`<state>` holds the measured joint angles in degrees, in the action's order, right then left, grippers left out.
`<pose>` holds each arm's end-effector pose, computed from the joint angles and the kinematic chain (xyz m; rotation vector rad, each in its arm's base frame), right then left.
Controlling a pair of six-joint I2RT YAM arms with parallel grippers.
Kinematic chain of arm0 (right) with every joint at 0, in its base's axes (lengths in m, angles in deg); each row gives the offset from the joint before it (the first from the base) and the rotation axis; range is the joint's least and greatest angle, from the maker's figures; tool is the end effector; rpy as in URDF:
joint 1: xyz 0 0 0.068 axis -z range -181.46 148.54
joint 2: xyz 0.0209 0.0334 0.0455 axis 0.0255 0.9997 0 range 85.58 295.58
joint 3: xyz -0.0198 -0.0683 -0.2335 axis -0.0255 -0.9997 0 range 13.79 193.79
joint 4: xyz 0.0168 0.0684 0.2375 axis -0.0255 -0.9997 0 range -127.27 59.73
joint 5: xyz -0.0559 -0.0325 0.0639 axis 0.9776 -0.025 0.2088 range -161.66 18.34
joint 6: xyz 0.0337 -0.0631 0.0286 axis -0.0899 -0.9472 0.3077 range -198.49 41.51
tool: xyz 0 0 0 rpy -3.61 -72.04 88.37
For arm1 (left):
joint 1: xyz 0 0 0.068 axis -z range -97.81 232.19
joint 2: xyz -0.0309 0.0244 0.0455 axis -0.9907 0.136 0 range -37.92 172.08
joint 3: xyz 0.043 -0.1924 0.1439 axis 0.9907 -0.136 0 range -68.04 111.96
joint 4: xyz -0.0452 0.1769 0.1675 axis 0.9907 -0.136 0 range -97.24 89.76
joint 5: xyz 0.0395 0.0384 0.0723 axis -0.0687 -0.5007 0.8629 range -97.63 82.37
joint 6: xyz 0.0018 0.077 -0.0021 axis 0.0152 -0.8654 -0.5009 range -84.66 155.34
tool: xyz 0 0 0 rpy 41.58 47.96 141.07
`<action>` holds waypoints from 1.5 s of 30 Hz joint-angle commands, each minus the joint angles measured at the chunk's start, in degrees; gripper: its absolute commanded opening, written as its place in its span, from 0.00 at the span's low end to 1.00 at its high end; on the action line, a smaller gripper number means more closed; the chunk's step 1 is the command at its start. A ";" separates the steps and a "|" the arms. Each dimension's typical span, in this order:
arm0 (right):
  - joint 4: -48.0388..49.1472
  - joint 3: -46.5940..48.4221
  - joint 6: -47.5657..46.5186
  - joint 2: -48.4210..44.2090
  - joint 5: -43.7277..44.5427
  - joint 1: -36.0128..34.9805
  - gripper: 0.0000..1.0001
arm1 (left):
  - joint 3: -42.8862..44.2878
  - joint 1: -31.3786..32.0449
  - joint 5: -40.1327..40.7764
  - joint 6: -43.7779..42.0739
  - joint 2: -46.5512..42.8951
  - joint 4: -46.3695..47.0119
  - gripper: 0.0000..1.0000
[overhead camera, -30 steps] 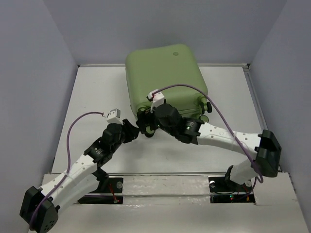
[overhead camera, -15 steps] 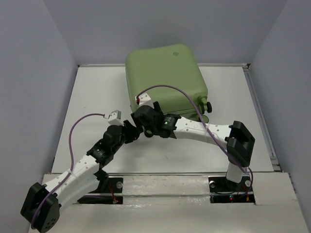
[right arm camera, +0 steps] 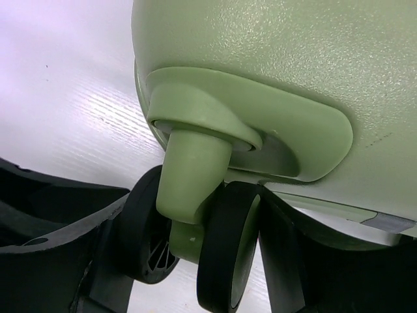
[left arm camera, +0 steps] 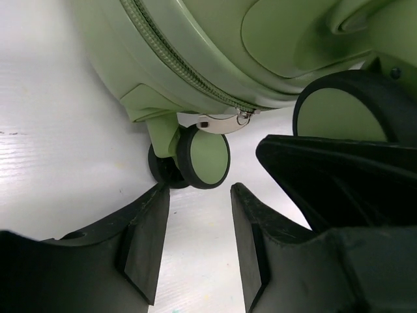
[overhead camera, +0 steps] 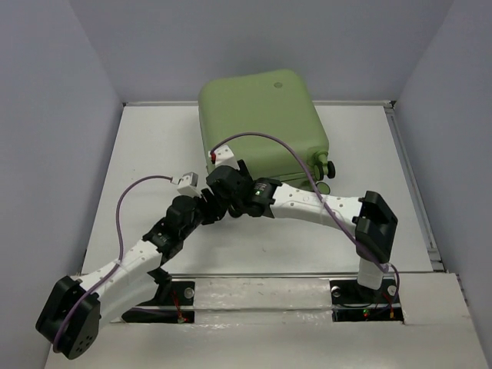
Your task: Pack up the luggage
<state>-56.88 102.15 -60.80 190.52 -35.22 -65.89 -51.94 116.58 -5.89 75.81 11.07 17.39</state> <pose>0.2123 0.3536 0.2448 -0.5673 2.0790 0.0769 0.1884 -0.1265 0.1788 -0.1246 1.9269 -0.8730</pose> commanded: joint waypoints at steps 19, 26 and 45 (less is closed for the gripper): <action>4.64 1.73 -0.03 -8.44 -10.34 0.70 0.07 | 3.94 4.26 5.02 -6.89 11.56 33.43 0.54; 9.56 2.87 -1.86 -10.55 -21.23 0.70 0.07 | 6.14 8.58 5.03 -8.74 14.99 35.72 0.40; 4.38 22.47 -4.16 -0.98 -32.67 0.18 0.07 | 0.16 10.78 5.82 -11.11 3.12 29.57 0.50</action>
<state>-73.25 115.31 -65.21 189.87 -58.60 -62.28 -53.47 123.75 6.98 67.09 14.33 36.14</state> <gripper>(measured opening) 0.678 0.490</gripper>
